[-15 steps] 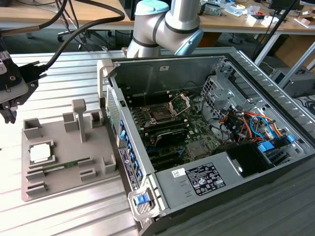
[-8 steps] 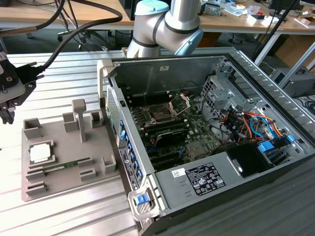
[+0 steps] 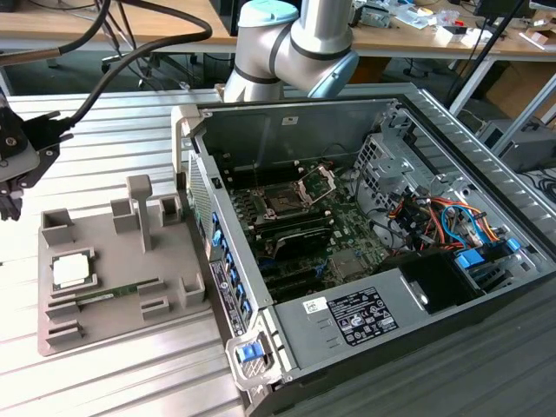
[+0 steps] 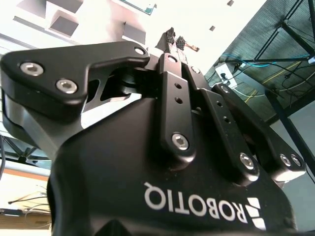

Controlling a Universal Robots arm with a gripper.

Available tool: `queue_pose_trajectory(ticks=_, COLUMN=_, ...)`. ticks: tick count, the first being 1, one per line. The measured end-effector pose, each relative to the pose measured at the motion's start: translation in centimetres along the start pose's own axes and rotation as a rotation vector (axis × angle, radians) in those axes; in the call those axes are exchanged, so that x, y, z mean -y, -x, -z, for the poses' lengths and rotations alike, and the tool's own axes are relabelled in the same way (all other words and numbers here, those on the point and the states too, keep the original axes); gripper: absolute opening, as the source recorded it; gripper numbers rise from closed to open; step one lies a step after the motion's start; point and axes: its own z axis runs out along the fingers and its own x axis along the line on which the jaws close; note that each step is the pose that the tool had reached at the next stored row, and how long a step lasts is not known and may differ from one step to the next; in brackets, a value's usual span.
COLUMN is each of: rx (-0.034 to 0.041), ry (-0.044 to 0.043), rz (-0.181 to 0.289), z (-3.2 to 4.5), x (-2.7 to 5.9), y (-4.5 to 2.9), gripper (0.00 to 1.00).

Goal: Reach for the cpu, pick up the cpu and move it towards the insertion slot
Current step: 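Reach for the cpu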

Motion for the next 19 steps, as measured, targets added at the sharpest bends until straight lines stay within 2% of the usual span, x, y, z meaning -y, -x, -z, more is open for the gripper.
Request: queue_pose_trajectory(ticks=19, rx=-0.0001, ry=-0.0001, rz=0.0, z=-0.3, x=-0.01, y=-0.93, gripper=0.1)
